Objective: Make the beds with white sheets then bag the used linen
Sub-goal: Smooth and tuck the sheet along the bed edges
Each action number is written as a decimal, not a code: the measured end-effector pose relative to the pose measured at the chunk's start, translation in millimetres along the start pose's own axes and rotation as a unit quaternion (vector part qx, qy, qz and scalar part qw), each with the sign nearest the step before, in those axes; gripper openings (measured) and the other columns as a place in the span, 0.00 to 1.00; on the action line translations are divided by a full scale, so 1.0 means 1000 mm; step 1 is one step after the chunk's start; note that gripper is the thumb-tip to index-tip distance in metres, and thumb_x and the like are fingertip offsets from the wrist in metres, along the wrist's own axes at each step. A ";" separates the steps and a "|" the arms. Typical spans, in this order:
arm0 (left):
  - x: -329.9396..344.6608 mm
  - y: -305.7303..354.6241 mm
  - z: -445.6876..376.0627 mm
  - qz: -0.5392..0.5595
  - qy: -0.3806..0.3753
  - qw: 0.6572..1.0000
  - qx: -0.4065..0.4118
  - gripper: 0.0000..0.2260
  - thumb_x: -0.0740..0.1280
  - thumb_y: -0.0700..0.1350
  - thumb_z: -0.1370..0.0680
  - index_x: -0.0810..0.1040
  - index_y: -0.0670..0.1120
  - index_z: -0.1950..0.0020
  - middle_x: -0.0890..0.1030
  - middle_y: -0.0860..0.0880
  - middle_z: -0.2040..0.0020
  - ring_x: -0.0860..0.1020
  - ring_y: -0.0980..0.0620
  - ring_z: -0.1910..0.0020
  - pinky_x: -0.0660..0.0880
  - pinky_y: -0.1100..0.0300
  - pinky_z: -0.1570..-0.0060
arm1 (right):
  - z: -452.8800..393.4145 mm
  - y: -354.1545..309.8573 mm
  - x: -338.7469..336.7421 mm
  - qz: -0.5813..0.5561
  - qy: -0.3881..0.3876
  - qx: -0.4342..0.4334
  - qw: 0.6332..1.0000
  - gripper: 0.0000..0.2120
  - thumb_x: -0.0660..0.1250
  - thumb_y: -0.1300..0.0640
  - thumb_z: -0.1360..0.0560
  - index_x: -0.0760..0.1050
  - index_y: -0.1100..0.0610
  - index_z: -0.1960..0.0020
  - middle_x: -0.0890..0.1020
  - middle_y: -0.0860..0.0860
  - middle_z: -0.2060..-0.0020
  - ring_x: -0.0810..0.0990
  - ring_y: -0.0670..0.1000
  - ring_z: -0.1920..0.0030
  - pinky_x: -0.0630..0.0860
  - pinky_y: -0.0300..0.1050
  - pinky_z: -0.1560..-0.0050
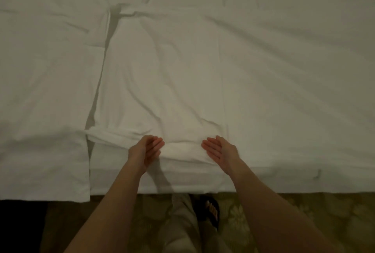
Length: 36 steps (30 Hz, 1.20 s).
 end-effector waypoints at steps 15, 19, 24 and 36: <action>0.000 -0.031 0.019 -0.107 0.049 0.993 -0.012 0.06 0.66 0.41 0.23 0.73 0.39 0.56 0.79 0.43 0.63 0.78 0.47 0.68 0.76 0.61 0.79 | 0.028 0.045 -0.050 0.065 0.064 0.022 0.996 0.14 0.58 0.59 0.21 0.75 0.62 0.63 0.82 0.52 0.75 0.81 0.51 0.64 0.75 0.42 0.61; -0.021 -0.049 0.026 -0.072 0.041 0.997 -0.001 0.04 0.62 0.37 0.22 0.73 0.37 0.54 0.80 0.40 0.60 0.82 0.51 0.73 0.78 0.61 0.77 | 0.037 0.065 -0.062 0.054 0.030 0.019 0.998 0.11 0.61 0.58 0.20 0.77 0.63 0.55 0.84 0.54 0.62 0.82 0.51 0.59 0.77 0.44 0.59; -0.034 -0.083 0.043 0.019 0.001 1.000 -0.023 0.05 0.59 0.37 0.20 0.72 0.37 0.52 0.78 0.38 0.48 0.80 0.45 0.56 0.81 0.58 0.68 | 0.038 0.056 -0.085 -0.109 0.123 -0.025 0.986 0.17 0.72 0.58 0.26 0.72 0.63 0.41 0.79 0.60 0.47 0.80 0.57 0.49 0.80 0.49 0.51; -0.035 -0.089 0.041 0.096 0.093 0.991 0.024 0.15 0.65 0.37 0.21 0.72 0.35 0.34 0.79 0.41 0.42 0.78 0.51 0.59 0.79 0.64 0.72 | 0.047 0.047 -0.144 -0.211 0.212 -0.075 0.951 0.18 0.71 0.63 0.26 0.74 0.68 0.39 0.79 0.58 0.51 0.79 0.55 0.54 0.78 0.46 0.48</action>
Point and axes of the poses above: each hand's wrist, its own z-axis away from the middle knuckle, its own x-axis out of the palm, y = z × x, the point moved 10 cm from there along -z, towards the middle knuckle
